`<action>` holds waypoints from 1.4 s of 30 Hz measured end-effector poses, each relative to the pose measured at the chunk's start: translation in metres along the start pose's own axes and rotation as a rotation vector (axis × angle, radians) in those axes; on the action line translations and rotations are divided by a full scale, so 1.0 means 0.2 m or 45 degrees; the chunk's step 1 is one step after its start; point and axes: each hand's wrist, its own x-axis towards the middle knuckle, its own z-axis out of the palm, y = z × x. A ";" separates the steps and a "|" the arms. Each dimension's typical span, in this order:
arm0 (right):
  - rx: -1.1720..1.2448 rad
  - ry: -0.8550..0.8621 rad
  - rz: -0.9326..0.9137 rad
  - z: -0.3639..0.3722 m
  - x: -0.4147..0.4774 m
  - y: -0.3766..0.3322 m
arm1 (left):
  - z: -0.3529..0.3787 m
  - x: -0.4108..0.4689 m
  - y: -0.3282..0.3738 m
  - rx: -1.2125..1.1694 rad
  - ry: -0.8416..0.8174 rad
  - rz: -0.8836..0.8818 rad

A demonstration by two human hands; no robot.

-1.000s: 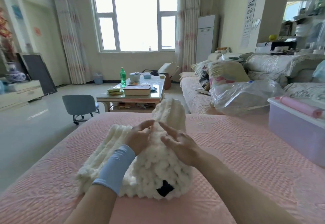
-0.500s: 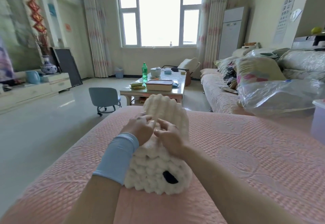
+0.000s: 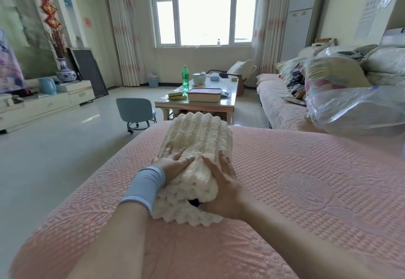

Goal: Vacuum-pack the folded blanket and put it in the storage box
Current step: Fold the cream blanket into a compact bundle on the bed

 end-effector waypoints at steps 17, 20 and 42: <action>-0.328 0.387 0.051 -0.74 -0.47 0.29 | 0.19 -0.02 0.84 -0.339 -0.119 0.259; -0.454 0.286 0.194 -0.94 -0.65 0.34 | 0.25 -0.05 1.07 -0.319 -0.170 0.354; -0.444 -0.276 0.636 -0.81 -0.38 0.49 | 0.13 0.11 1.18 0.356 0.220 0.052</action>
